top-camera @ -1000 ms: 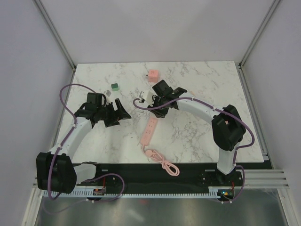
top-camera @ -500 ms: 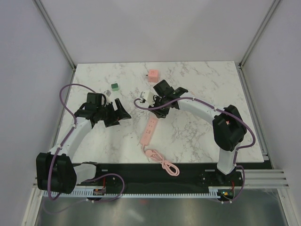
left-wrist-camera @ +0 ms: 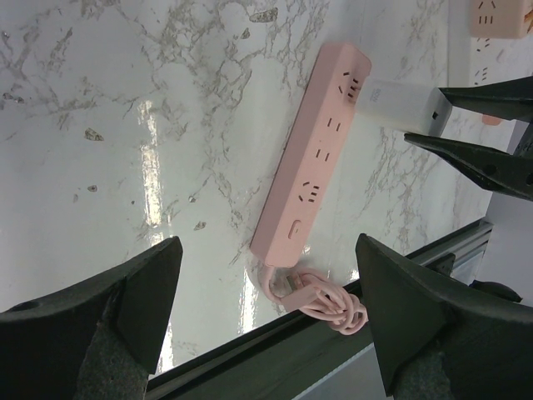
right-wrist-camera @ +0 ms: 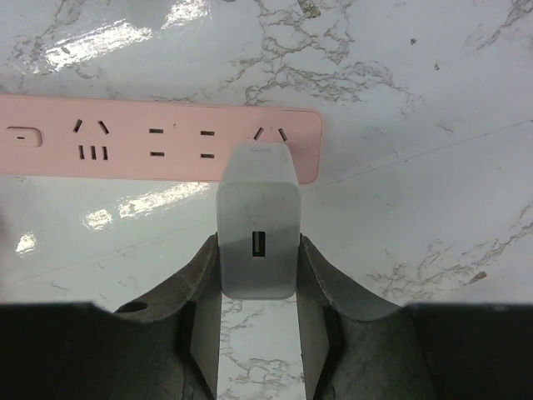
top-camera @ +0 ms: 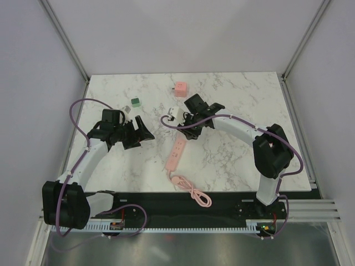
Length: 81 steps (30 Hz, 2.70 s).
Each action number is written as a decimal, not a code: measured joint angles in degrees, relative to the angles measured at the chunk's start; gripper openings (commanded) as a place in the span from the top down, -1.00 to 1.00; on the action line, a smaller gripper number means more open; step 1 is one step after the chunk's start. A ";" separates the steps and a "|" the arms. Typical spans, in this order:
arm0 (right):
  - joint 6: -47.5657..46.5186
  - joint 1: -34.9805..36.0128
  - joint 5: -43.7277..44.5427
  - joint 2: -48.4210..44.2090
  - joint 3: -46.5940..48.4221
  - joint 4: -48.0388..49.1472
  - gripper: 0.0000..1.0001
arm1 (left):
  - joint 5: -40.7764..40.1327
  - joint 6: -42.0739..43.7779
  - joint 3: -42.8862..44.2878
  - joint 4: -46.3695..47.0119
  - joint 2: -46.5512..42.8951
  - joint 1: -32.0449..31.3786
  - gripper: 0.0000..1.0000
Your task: Insert the plug
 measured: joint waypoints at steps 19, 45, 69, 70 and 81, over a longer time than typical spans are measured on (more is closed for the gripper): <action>-0.48 -0.85 -1.90 -0.61 -2.49 4.37 1.00 | 0.00 0.02 0.00 0.00 -0.07 0.00 -0.84; -1.46 -1.29 -1.75 -1.75 -3.10 2.32 1.00 | 0.00 0.02 0.00 -0.02 -0.07 0.00 -0.84; -1.46 -2.80 -4.90 -0.46 -2.56 3.17 1.00 | 0.00 0.02 0.00 0.00 -0.33 0.00 -0.84; -1.49 -2.80 -4.63 -0.52 -2.58 3.13 1.00 | 0.00 0.02 0.00 -0.02 -0.33 0.00 -0.84; -1.46 -3.06 -4.61 -0.46 -2.89 2.82 1.00 | 0.00 0.02 0.00 -0.02 -0.55 0.00 -0.84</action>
